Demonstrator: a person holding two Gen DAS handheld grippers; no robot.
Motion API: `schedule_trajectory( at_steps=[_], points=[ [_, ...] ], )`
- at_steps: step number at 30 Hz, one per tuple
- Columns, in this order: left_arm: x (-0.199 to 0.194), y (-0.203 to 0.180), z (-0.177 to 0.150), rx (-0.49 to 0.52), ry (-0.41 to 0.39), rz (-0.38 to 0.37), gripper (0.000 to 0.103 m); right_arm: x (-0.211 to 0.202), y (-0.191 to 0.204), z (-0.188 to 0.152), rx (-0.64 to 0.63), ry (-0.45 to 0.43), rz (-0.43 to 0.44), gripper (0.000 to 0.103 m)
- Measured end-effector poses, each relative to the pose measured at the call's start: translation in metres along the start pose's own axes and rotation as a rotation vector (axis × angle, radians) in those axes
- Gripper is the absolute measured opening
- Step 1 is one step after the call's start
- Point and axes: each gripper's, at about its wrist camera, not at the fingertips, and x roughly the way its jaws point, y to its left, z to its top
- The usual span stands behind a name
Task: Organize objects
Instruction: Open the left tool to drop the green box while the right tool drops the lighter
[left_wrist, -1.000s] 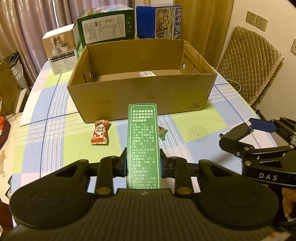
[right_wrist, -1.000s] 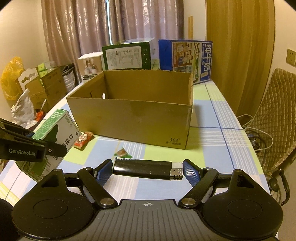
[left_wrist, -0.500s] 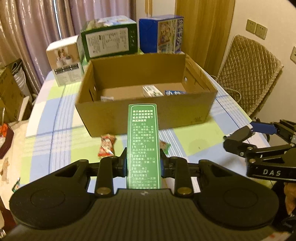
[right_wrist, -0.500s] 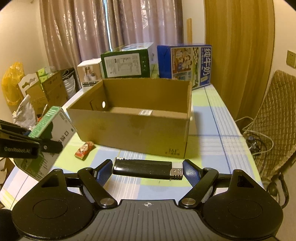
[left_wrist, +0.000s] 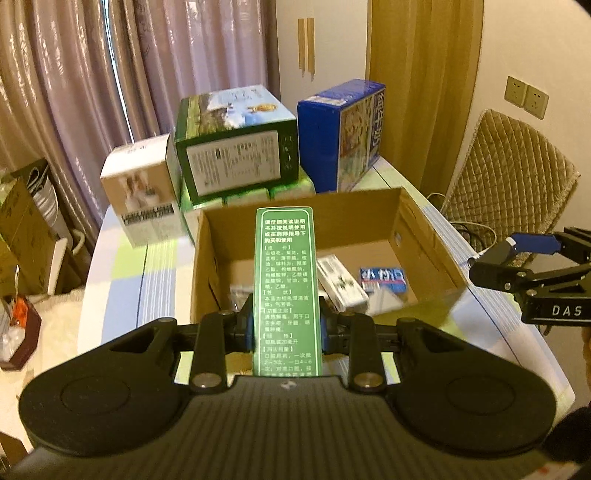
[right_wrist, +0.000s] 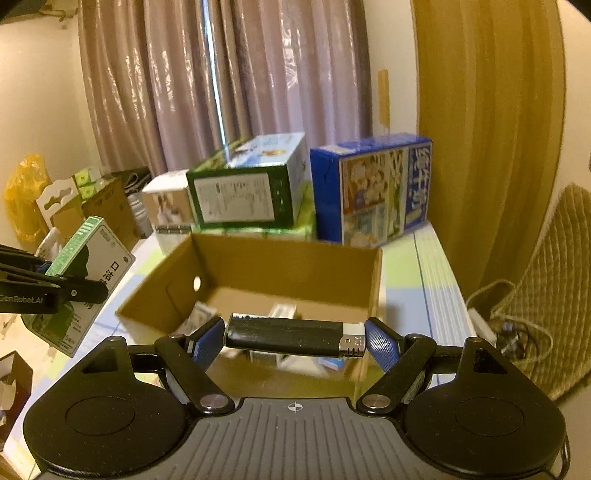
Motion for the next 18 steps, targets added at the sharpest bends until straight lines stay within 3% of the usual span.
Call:
schedule_trajectory(
  at_steps=[8, 18],
  points=[
    [0.042, 0.019, 0.028, -0.044, 0.034, -0.021, 0.025, 0.049, -0.009, 0.021, 0.026, 0.05, 0.02, 0.079],
    [0.097, 0.03, 0.034, -0.054, 0.084, -0.019, 0.025, 0.105, -0.019, 0.027, 0.079, 0.123, 0.028, 0.079]
  ],
)
